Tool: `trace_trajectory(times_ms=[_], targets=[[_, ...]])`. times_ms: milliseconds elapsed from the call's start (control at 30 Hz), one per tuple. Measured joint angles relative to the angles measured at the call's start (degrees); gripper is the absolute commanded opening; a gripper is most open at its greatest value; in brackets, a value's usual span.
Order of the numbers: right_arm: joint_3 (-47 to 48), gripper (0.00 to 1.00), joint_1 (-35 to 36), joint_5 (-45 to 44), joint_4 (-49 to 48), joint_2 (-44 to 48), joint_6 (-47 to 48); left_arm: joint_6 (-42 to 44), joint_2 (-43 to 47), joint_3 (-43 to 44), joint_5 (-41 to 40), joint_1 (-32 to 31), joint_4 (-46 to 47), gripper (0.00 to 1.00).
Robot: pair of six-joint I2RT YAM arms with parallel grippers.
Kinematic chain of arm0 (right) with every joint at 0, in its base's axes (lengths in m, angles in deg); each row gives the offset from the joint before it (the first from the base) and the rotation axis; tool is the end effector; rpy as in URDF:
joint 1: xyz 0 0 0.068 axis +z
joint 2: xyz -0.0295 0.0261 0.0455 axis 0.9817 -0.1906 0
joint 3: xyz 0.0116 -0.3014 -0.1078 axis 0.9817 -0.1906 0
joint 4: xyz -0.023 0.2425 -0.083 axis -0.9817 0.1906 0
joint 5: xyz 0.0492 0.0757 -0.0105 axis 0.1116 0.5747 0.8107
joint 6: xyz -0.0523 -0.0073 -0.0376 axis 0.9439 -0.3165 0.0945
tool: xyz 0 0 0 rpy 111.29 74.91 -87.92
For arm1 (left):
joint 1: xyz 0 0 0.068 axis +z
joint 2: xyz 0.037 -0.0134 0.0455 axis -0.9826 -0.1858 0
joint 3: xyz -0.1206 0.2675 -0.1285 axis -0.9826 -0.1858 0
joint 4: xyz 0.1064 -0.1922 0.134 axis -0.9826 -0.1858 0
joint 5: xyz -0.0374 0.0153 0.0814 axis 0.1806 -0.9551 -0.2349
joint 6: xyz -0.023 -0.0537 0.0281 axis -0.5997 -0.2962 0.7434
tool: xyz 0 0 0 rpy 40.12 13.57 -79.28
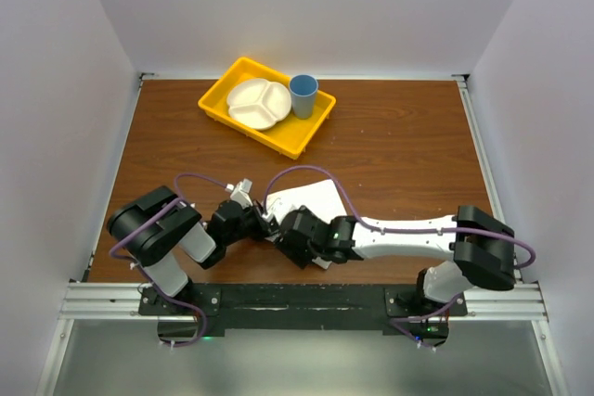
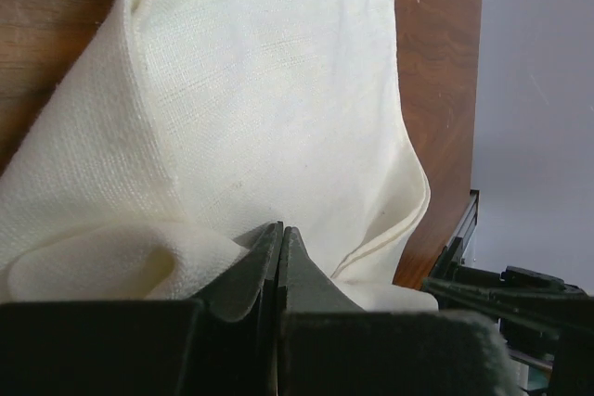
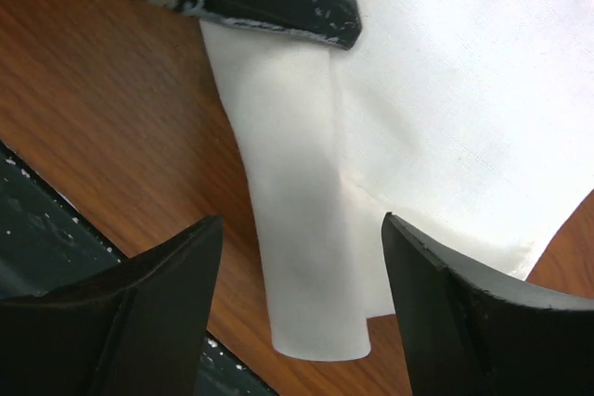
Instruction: Fold the napkin, place the utensils inside, and roll it up
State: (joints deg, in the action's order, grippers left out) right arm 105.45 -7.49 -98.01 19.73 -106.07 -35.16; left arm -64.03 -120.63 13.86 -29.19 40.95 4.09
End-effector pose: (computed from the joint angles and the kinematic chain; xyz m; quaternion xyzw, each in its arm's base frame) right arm 0.1088 0.2784 0.2384 -0.4184 0.8495 0.0890 0.3089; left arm 0.1774 -0.1525 0.1313 -0.1388 0.8354 -0.4602 0.2665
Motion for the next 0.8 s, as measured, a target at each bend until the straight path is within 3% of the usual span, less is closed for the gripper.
trace_trajectory(times_ms=[167, 600, 733, 800], targets=[[0.81, 0.63, 4.90, -5.01, 0.24, -4.39, -0.02, 0.00, 0.07, 0.13, 0.24, 0.02, -0.33, 0.00], [1.11, 0.60, 5.29, -7.58, -3.08, -9.70, 0.87, 0.00, 0.55, -0.07, 0.26, 0.02, -0.98, 0.00], [0.74, 0.31, 4.55, -6.99, -5.38, -10.21, 0.15, -0.02, 1.60, -0.52, 0.26, 0.02, -1.81, 0.00], [-0.02, 0.30, 3.41, -6.08, -6.91, -10.14, -1.03, 0.00, 2.62, -0.87, 0.22, 0.04, -2.51, 0.00]])
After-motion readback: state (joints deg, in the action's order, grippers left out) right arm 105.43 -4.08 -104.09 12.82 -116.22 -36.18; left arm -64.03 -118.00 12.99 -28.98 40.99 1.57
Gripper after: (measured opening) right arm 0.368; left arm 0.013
